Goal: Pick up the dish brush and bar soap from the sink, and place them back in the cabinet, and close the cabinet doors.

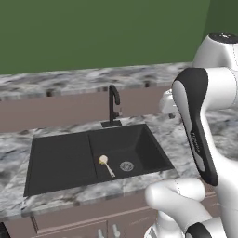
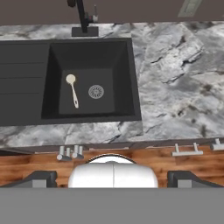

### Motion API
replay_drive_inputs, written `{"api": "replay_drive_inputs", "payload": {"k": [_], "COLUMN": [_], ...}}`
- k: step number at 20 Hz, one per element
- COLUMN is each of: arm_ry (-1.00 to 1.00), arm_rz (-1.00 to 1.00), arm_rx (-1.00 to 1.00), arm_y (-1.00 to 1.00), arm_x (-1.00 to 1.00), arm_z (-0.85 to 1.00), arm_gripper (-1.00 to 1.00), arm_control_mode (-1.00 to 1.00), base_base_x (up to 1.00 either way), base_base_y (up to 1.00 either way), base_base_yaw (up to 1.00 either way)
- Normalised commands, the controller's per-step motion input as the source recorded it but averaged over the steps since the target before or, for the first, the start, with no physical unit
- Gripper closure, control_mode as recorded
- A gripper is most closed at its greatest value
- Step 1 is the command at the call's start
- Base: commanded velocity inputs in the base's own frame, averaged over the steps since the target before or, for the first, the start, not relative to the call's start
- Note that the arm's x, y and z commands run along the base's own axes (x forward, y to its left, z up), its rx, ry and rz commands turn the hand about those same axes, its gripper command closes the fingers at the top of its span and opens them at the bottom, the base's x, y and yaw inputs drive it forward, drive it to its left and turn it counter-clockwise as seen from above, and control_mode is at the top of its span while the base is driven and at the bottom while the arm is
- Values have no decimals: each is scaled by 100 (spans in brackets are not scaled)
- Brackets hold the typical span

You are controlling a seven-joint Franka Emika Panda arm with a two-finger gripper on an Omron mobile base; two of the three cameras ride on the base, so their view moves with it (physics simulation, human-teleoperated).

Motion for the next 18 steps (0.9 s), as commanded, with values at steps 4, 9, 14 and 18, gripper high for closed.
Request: {"api": "replay_drive_inputs", "payload": {"k": [4,9,14,18], "arm_ry": [0,0,0,0], "arm_rz": [0,0,0,0], "arm_rx": [0,0,0,0], "arm_y": [0,0,0,0], "arm_x": [0,0,0,0], "arm_z": [0,0,0,0], "arm_gripper": [-100,-100,-100,-100], "arm_control_mode": [100,100,100,100], "base_base_x": [50,56,39,5], "base_base_y": [0,-3,0,0], "base_base_yaw": [0,8,9,3]}}
